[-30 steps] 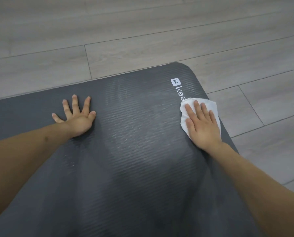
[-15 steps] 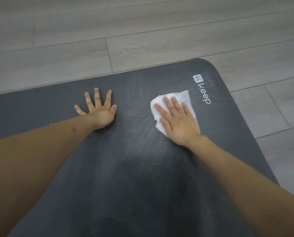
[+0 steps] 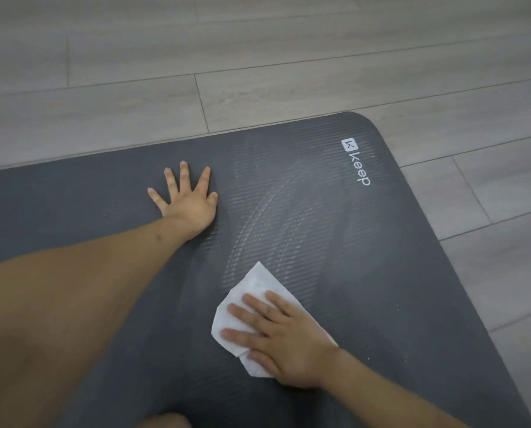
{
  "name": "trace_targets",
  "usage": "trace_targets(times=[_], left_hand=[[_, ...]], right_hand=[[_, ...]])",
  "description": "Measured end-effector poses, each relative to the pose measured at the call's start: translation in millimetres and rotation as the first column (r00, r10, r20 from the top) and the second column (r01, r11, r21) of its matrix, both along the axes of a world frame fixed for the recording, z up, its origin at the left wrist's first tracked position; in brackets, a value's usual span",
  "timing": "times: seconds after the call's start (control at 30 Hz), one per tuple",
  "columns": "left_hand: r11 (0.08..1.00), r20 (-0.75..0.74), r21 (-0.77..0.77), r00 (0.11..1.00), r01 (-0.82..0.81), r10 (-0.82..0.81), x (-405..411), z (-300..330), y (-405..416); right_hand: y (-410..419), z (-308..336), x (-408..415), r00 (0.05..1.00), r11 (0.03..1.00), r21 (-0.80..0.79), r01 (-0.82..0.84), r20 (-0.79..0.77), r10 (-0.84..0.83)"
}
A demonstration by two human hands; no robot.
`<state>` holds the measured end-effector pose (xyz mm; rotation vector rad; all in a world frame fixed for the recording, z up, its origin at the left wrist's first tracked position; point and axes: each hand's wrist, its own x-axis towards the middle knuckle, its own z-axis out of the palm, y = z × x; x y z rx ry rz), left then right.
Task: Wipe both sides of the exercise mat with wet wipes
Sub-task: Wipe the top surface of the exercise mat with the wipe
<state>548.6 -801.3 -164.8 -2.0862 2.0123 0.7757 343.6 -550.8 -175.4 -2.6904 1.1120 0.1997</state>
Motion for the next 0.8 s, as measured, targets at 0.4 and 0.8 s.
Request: trace_targets(times=[0.4,0.8], left_hand=[[0.994,0.025,-0.084,0.998,0.064,-0.062,-37.8,56.0,227.7],[0.949,0.202,0.301,0.967,0.088,-0.154,-62.8,50.3,259.8]], right_hand=[[-16.7,1.2,-75.1,0.668,0.671,-0.009,0.742,-0.079,-0.74],[28.3,1.6,-146.3,0.807,0.807,0.022,0.59,-0.036,-0.59]])
